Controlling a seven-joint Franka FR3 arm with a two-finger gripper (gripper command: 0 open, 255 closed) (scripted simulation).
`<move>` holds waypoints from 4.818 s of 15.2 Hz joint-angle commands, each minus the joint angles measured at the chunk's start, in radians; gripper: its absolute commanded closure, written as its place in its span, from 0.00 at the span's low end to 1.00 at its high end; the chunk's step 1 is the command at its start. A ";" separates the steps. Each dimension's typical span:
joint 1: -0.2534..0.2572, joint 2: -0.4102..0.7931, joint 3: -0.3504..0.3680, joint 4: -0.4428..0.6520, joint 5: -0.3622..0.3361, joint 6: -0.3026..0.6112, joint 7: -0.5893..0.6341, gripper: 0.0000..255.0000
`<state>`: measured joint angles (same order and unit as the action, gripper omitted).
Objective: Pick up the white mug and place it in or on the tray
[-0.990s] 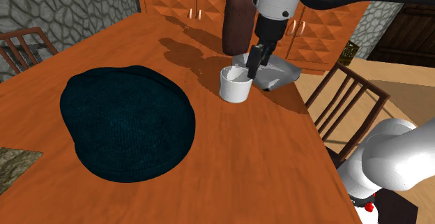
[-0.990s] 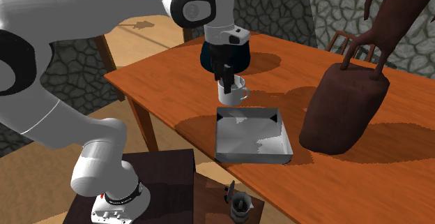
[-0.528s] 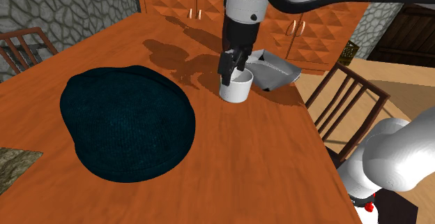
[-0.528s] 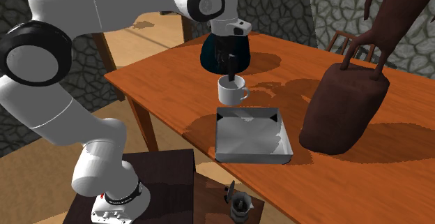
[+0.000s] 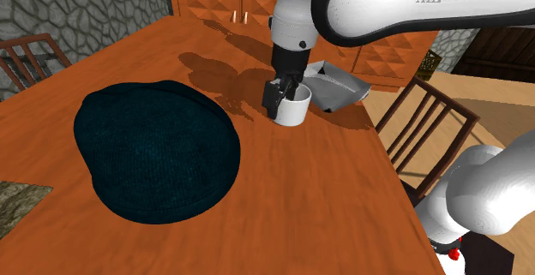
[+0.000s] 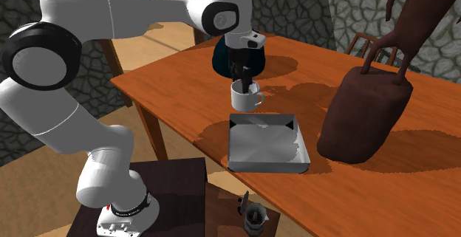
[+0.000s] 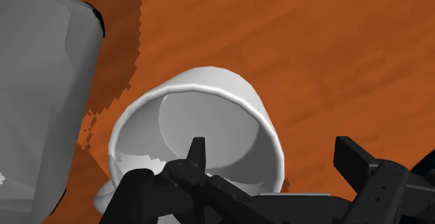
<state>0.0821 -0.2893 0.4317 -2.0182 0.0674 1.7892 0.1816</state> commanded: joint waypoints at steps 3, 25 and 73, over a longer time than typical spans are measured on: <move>0.000 0.004 0.002 -0.007 -0.001 0.012 0.002 0.00; -0.004 0.014 -0.003 0.109 -0.007 -0.096 0.002 1.00; -0.151 -0.072 -0.299 0.021 -0.054 -0.094 -0.431 1.00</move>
<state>-0.0689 -0.3568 0.1330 -1.9792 0.0130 1.6798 -0.2491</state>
